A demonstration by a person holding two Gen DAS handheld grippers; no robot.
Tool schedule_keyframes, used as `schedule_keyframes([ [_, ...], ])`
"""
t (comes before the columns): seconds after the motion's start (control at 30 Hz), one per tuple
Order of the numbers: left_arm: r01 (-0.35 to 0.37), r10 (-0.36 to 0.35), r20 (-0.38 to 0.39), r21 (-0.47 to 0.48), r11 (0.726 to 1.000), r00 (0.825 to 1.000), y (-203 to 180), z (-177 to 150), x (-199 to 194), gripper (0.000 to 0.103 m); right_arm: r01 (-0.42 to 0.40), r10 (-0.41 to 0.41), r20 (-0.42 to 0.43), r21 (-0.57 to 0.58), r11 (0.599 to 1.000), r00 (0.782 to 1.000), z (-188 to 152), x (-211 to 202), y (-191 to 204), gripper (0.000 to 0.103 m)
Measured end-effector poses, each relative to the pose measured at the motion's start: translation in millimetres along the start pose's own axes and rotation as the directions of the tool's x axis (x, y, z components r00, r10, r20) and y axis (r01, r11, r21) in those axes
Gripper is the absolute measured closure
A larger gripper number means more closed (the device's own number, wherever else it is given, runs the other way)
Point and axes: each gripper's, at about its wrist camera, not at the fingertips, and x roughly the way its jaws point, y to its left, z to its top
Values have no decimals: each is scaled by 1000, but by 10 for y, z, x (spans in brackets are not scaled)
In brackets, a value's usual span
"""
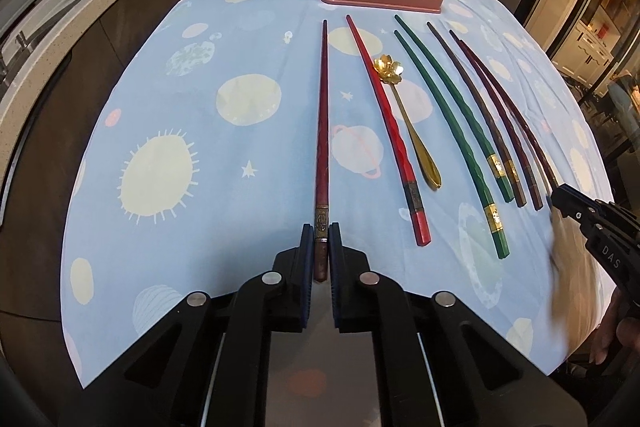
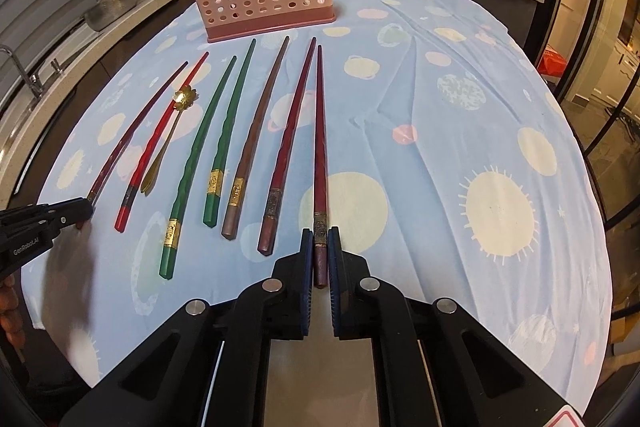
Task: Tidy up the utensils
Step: 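Grasp a dark red chopstick with the left tool while the right tool grasps another, then carry both chopsticks over the pink holder and lower them in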
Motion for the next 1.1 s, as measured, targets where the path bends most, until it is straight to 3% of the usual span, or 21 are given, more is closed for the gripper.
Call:
schedule_keyframes([
  [0.2, 10, -9, 52, -20, 1000, 999, 80, 101, -240, 96, -29, 27, 50, 28, 999, 998, 135, -220, -71, 96],
  [0.43, 29, -23, 165, -32, 999, 986, 146, 343, -644, 96, -51, 44, 163, 38, 998, 986, 432, -585, -131, 96],
  [0.7, 13, -5, 297, -25, 1000, 955, 185, 737, -986, 96, -63, 56, 295, 12, 998, 954, 881, -946, -152, 96],
  [0.97, -8, 4, 407, 7, 1000, 913, 133, 1170, -1254, 96, -74, 75, 374, -16, 997, 924, 1317, -1074, -118, 96],
  [1.1, -15, 7, 435, 14, 1000, 900, 108, 1361, -1294, 96, -73, 76, 391, -24, 997, 917, 1479, -1073, -95, 96],
])
